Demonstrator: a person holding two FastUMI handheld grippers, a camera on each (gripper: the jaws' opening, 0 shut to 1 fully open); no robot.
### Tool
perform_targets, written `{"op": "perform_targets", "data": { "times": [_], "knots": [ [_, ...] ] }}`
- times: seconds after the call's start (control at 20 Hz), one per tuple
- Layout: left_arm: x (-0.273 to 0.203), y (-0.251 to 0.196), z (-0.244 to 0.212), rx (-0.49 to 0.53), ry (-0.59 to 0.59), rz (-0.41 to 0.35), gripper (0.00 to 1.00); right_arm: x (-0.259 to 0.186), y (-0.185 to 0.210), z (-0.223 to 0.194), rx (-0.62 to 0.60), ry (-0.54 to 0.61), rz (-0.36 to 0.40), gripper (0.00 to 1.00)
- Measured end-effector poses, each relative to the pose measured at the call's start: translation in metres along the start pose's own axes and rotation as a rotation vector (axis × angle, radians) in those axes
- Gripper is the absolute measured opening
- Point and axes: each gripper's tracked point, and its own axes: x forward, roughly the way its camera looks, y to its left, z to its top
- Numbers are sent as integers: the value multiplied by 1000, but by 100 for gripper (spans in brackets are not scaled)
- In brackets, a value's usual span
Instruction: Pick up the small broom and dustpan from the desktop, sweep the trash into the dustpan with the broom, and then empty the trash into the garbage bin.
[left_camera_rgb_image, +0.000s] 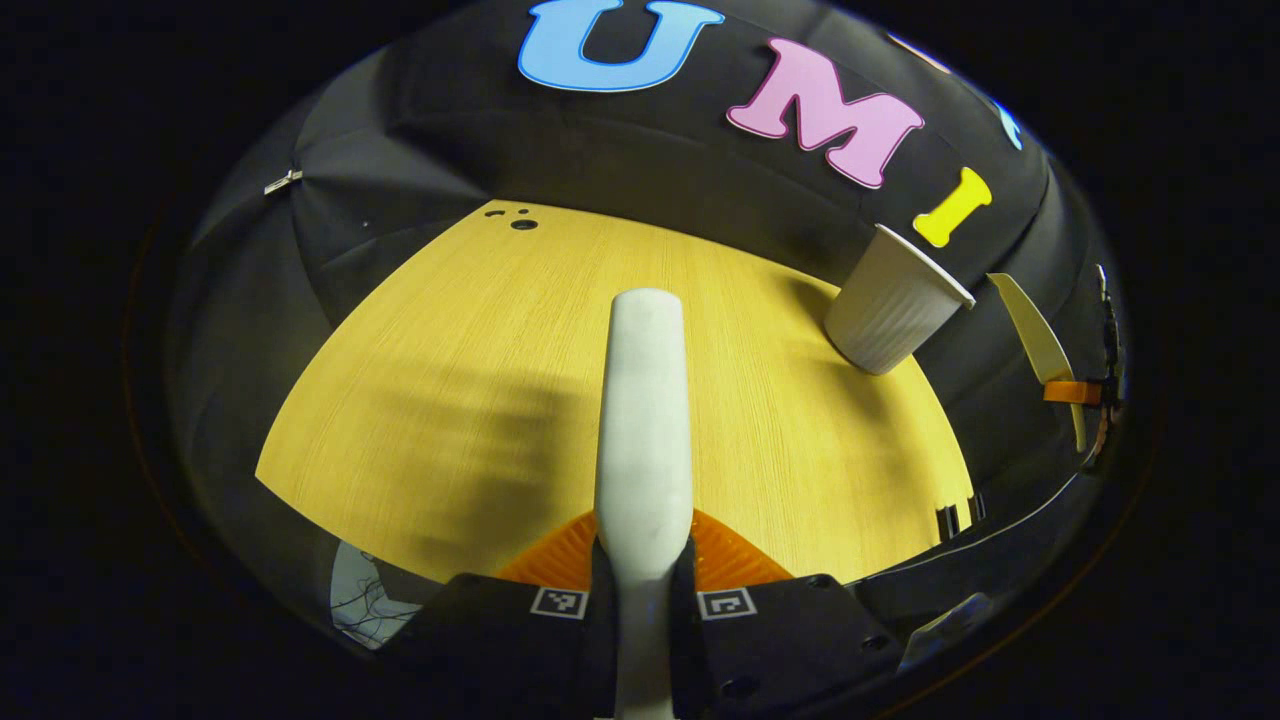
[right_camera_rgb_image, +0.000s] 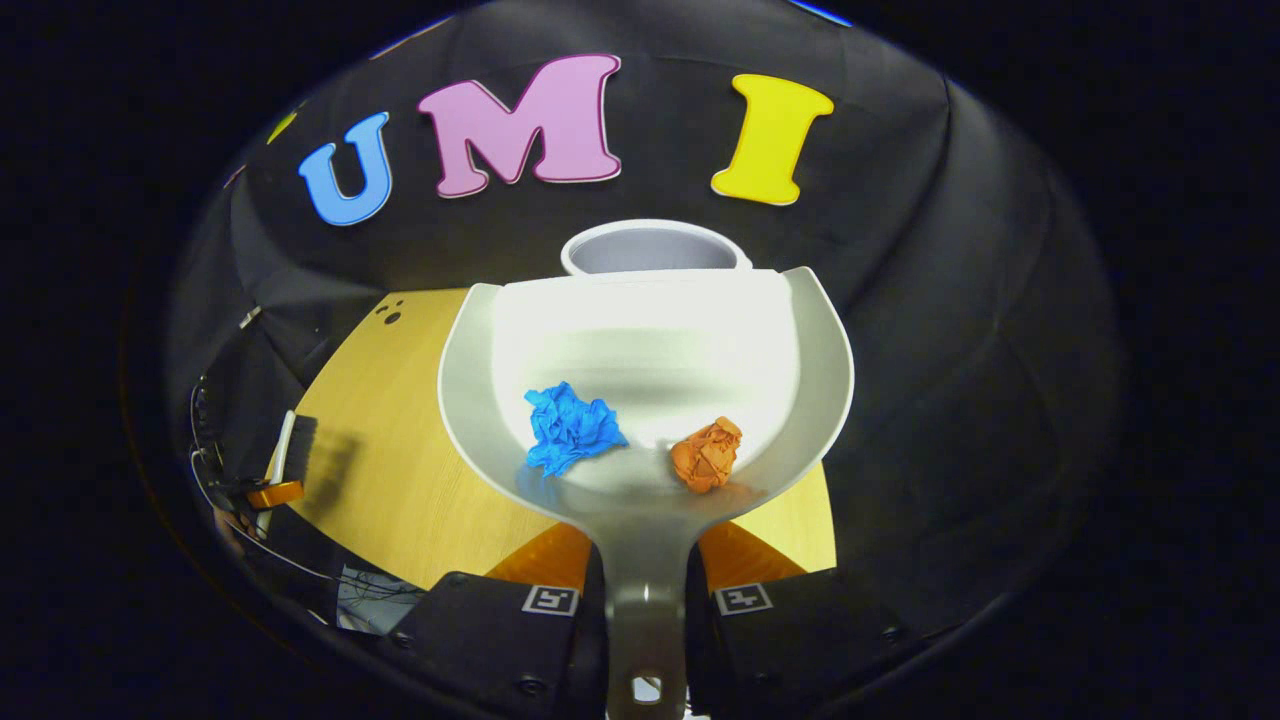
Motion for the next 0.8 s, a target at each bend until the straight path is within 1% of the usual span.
{"op": "perform_targets", "data": {
  "times": [0.2, 0.45, 0.65, 0.8],
  "knots": [
    [15, -6, 18, 1, 1, 5, 26, 10, -23, 27, -34, -31, -62, 35],
    [26, -13, 32, 0, 1, 6, 25, 30, -51, 61, -138, -56, -131, 34],
    [28, -13, 40, -14, -5, 20, 26, 41, -71, 81, -267, -62, -207, 34],
    [26, -11, 41, -23, -6, 33, 25, 49, -82, 88, -343, -57, -267, 35]
  ]
}}
